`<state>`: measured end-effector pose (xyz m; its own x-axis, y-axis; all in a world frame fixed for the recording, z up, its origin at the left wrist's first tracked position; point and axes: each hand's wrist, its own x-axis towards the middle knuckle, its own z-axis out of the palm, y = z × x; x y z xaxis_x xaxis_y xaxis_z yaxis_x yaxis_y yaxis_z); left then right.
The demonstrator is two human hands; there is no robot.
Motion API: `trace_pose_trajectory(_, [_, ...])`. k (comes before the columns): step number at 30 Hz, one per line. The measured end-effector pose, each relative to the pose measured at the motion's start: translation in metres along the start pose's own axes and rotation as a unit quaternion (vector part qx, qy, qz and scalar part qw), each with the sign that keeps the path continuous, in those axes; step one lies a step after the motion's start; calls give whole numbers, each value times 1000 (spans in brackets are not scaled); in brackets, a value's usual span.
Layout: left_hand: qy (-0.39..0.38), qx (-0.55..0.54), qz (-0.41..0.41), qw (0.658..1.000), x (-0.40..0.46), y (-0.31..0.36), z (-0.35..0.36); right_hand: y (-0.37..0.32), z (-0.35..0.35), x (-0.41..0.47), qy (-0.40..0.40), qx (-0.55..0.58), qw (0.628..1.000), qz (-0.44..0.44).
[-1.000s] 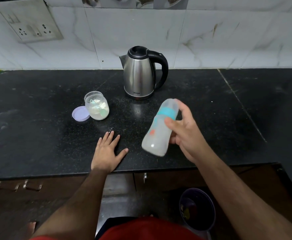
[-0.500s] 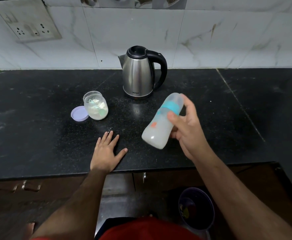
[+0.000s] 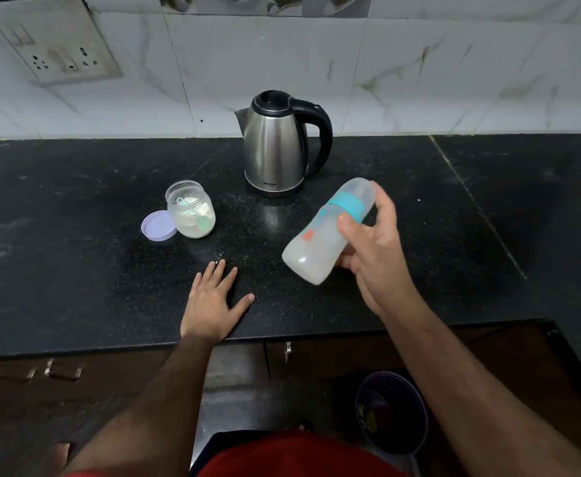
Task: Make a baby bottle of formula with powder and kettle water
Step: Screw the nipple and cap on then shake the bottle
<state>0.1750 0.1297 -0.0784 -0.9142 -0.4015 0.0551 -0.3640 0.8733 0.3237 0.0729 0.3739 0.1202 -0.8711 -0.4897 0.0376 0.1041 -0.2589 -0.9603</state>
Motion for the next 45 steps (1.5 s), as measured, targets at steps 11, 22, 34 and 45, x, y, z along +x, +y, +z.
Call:
trace_pose_trajectory(11, [0,2,-1,1000,0,-1,1,-1,2,0,12,6,1000,0])
trace_pose_trajectory(22, [0,1,-1,1000,0,-1,1,-2,5,1,30,20,999,-3])
trace_pose_trajectory(34, [2,4,-3,1000,0,-1,2,-2,1,3,48,26,999,1])
trace_pose_trajectory(45, [0,-2,-3,1000,0,0,0,2,3,1,64,35,997,4])
